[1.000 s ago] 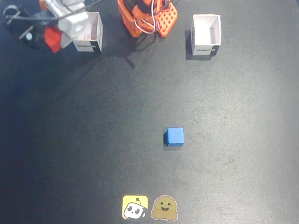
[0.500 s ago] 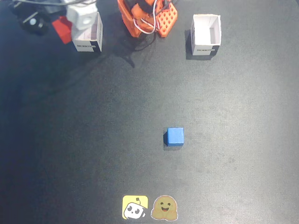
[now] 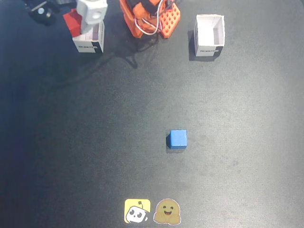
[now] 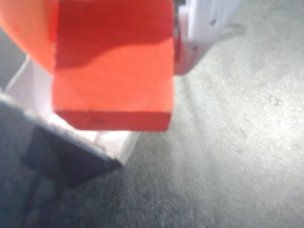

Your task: Put the red cube in the right box and the blue cube in the left box.

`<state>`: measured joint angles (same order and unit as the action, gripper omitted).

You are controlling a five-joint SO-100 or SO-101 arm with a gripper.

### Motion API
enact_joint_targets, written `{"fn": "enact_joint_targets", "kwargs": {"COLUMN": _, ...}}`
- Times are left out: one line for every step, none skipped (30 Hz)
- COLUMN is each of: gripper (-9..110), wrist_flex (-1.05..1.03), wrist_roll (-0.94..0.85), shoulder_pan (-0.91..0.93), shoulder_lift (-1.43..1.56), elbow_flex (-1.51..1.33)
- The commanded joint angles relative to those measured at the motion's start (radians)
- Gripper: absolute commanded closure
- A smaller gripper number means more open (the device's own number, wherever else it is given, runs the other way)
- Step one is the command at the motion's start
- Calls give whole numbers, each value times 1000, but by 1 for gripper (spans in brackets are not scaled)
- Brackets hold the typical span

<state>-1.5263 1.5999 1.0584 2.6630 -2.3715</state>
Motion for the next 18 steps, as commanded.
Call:
{"fn": "enact_joint_targets", "kwargs": {"gripper": 86, "wrist_flex": -11, "wrist_roll": 9, "shoulder_pan": 12, "shoulder_lift": 81, "elbow_flex": -29}}
{"fn": "enact_joint_targets", "kwargs": {"gripper": 86, "wrist_flex": -11, "wrist_roll": 9, "shoulder_pan": 15, "shoulder_lift": 109, "elbow_flex": -46}}
{"fn": "enact_joint_targets", "kwargs": {"gripper": 86, "wrist_flex": -17, "wrist_roll": 12, "shoulder_pan": 18, "shoulder_lift": 132, "elbow_flex": -58}}
{"fn": "enact_joint_targets", "kwargs": {"gripper": 86, "wrist_flex": -23, "wrist_roll": 12, "shoulder_pan": 21, "shoulder_lift": 149, "elbow_flex": -69}}
{"fn": "enact_joint_targets", "kwargs": {"gripper": 86, "wrist_flex": -26, "wrist_roll": 12, "shoulder_pan": 28, "shoulder_lift": 160, "elbow_flex": -77}}
{"fn": "enact_joint_targets", "kwargs": {"gripper": 86, "wrist_flex": -23, "wrist_roll": 6, "shoulder_pan": 35, "shoulder_lift": 163, "elbow_flex": -81}}
{"fn": "enact_joint_targets", "kwargs": {"gripper": 86, "wrist_flex": -18, "wrist_roll": -5, "shoulder_pan": 49, "shoulder_lift": 161, "elbow_flex": -83}}
{"fn": "enact_joint_targets", "kwargs": {"gripper": 86, "wrist_flex": -18, "wrist_roll": -6, "shoulder_pan": 55, "shoulder_lift": 155, "elbow_flex": -83}}
{"fn": "enact_joint_targets", "kwargs": {"gripper": 86, "wrist_flex": -17, "wrist_roll": -6, "shoulder_pan": 58, "shoulder_lift": 153, "elbow_flex": -83}}
{"fn": "enact_joint_targets", "kwargs": {"gripper": 86, "wrist_flex": -12, "wrist_roll": -8, "shoulder_pan": 63, "shoulder_lift": 153, "elbow_flex": -84}}
{"fn": "enact_joint_targets", "kwargs": {"gripper": 86, "wrist_flex": -5, "wrist_roll": -18, "shoulder_pan": 71, "shoulder_lift": 144, "elbow_flex": -86}}
{"fn": "enact_joint_targets", "kwargs": {"gripper": 86, "wrist_flex": 0, "wrist_roll": -23, "shoulder_pan": 77, "shoulder_lift": 130, "elbow_flex": -87}}
{"fn": "enact_joint_targets", "kwargs": {"gripper": 86, "wrist_flex": 2, "wrist_roll": -23, "shoulder_pan": 80, "shoulder_lift": 123, "elbow_flex": -86}}
{"fn": "enact_joint_targets", "kwargs": {"gripper": 85, "wrist_flex": 3, "wrist_roll": -25, "shoulder_pan": 81, "shoulder_lift": 120, "elbow_flex": -86}}
{"fn": "enact_joint_targets", "kwargs": {"gripper": 85, "wrist_flex": 5, "wrist_roll": -25, "shoulder_pan": 81, "shoulder_lift": 120, "elbow_flex": -86}}
{"fn": "enact_joint_targets", "kwargs": {"gripper": 85, "wrist_flex": 8, "wrist_roll": -25, "shoulder_pan": 81, "shoulder_lift": 112, "elbow_flex": -87}}
{"fn": "enact_joint_targets", "kwargs": {"gripper": 85, "wrist_flex": 12, "wrist_roll": -25, "shoulder_pan": 81, "shoulder_lift": 97, "elbow_flex": -87}}
{"fn": "enact_joint_targets", "kwargs": {"gripper": 85, "wrist_flex": 15, "wrist_roll": -25, "shoulder_pan": 81, "shoulder_lift": 84, "elbow_flex": -86}}
